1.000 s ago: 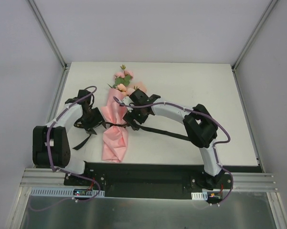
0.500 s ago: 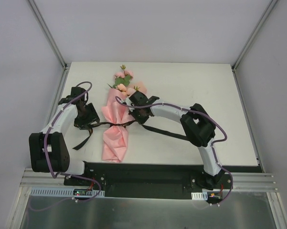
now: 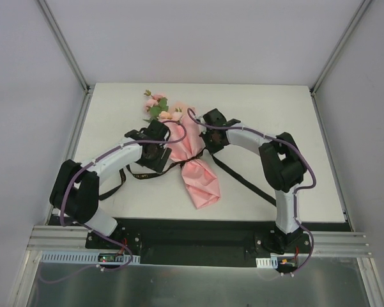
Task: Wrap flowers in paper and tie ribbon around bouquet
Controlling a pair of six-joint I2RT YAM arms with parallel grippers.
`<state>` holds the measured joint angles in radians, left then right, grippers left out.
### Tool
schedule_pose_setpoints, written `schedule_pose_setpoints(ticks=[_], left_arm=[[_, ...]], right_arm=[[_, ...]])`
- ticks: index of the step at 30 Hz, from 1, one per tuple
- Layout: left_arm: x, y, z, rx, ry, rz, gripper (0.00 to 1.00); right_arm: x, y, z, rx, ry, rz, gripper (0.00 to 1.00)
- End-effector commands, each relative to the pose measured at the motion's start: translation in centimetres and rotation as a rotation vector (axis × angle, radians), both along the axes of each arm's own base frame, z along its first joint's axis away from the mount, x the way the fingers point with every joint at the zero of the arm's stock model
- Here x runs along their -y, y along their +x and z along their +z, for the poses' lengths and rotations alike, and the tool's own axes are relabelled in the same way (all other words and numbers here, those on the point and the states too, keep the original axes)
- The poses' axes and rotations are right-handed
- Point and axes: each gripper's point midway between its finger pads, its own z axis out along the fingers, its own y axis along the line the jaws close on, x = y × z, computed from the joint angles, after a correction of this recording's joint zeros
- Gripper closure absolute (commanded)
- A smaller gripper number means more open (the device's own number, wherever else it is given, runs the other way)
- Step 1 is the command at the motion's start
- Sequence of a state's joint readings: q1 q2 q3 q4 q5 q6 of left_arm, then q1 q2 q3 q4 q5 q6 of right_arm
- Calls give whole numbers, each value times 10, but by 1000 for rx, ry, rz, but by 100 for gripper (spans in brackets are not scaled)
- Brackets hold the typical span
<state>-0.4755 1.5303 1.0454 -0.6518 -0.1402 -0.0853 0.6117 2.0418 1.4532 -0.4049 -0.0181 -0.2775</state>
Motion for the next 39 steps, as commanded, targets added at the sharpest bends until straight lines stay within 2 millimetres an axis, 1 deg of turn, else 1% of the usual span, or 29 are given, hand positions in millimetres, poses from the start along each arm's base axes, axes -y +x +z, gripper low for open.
schedule_pose_setpoints(ticks=[1,2,4,5,6,10,11,12,13,15,16,18,21,22,24,25,26,27,28,29,30,31,32,33,34,35,36,38,39], left_arm=[[39,21,21,115,-43,-238,32],[52,15,20,94,-103,-281,31],[62,20,16,100,-133,-301,30],[70,17,13,75,-172,-322,30],[73,20,10,76,-171,-321,30],[76,22,-13,50,-149,-323,31],[78,23,-14,58,-152,-329,31],[78,20,-20,59,-141,-339,31],[81,25,-20,83,-152,-342,32],[83,22,-26,69,-160,-339,32],[82,22,-32,57,-150,-334,33],[81,24,-38,55,-140,-316,35],[78,27,-46,65,-130,-254,47],[79,27,-47,68,-137,-240,60],[78,28,-49,65,-145,-180,79],[77,29,-47,68,-154,-155,88],[77,29,-45,64,-186,-101,89],[75,28,-42,69,-204,-70,94],[74,28,-39,73,-217,-32,100],[74,28,-36,69,-251,29,100],[71,27,-32,83,-258,70,100],[69,29,-30,99,-255,118,100],[65,28,-28,102,-257,224,100],[52,29,-26,126,-206,294,100],[47,29,-23,128,-197,352,100],[46,29,-22,121,-218,441,100],[42,31,-20,106,-236,509,100],[38,28,-21,61,-278,652,100],[28,29,-20,35,-306,732,100]], right_arm=[[-3,-5,24,6,57,17,100],[-2,-4,27,10,66,15,100],[-4,-6,28,5,75,18,100],[-5,-7,28,3,83,17,100],[-5,-8,29,4,87,20,100],[-4,-9,29,7,93,16,100],[-5,-9,29,6,94,17,99],[-4,-9,28,6,94,17,100],[-5,-10,29,6,98,19,100],[-5,-9,29,6,99,16,100],[-5,-9,29,7,98,14,100],[-5,-10,29,7,101,13,99],[-2,-10,27,8,102,-28,100],[-3,-12,26,-4,115,-60,100],[-4,-16,23,-10,151,-113,100],[-7,-19,22,-28,185,-177,100],[-6,-22,20,-19,207,-216,100],[-4,-23,20,-17,222,-270,99],[5,-19,20,34,187,-365,99],[13,-22,19,33,175,-508,100],[22,-20,23,65,156,-593,100],[28,-17,26,104,125,-652,100],[32,-21,24,81,119,-728,100],[30,-15,27,87,120,-770,100],[35,-12,28,103,102,-816,100],[42,-17,26,84,69,-866,100],[43,-15,27,82,89,-955,100],[52,-13,26,90,100,-1062,100],[61,-10,27,109,131,-1177,99]])
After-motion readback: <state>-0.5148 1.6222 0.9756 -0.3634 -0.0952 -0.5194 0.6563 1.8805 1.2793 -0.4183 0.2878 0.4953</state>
